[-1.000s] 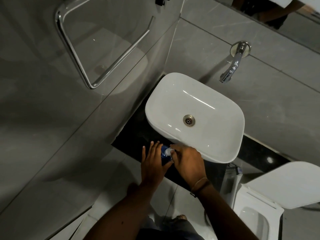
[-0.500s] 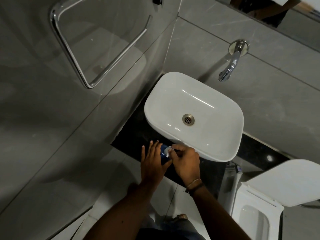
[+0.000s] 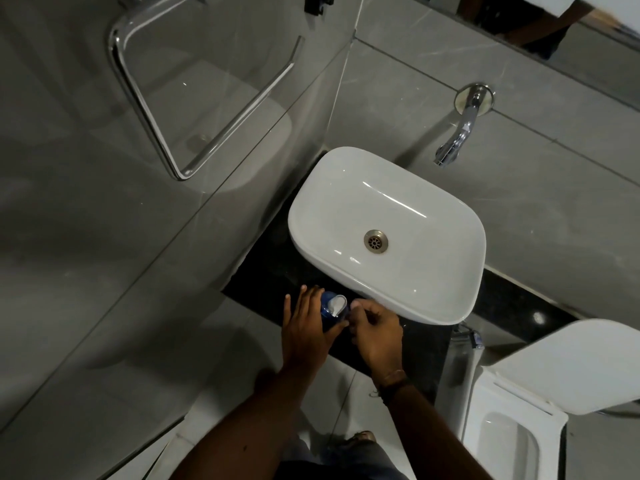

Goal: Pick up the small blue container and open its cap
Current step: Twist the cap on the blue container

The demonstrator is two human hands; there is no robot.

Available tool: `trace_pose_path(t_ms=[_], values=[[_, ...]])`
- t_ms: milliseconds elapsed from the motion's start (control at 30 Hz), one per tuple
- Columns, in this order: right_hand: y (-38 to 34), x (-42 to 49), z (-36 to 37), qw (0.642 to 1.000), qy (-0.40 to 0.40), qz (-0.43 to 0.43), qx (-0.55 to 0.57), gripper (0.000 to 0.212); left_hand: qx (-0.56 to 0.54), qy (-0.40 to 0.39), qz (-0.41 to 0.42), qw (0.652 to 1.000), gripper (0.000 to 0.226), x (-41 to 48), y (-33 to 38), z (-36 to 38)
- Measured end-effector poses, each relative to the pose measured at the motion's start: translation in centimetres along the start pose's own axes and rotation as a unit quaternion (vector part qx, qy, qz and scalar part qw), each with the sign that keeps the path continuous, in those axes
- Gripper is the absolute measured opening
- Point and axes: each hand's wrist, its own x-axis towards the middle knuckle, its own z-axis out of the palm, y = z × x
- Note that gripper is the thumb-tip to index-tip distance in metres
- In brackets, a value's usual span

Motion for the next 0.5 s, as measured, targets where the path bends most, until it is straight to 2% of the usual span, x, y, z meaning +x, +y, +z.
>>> trace_pose_path(t_ms=[67,233,367,500], values=[[0.9,0.3,0.1,0.998,-0.011,0.059,0.036,0.019,-0.013,0.003,-0.004,1.000,0.083,-0.1,0.1,-0.1],[0.8,0.6,0.7,0.952,-0.155,0.194,0.181,0.018,-0.057,-0.004,-0.025,0.998,0.080,-0.3,0.6,-0.7],[1.5,1.0,1.0,0.939,-0.159,0.204,0.227,0.015,-0.096,-0.067,-0.064,0.991,0.082,-0.3,0.8,-1.0],[2.3,1.3,1.2,0.939,-0.152,0.192,0.240,0.016,-0.114,-0.069,-0.063,0.989,0.081,-0.3,1.0,-1.1]])
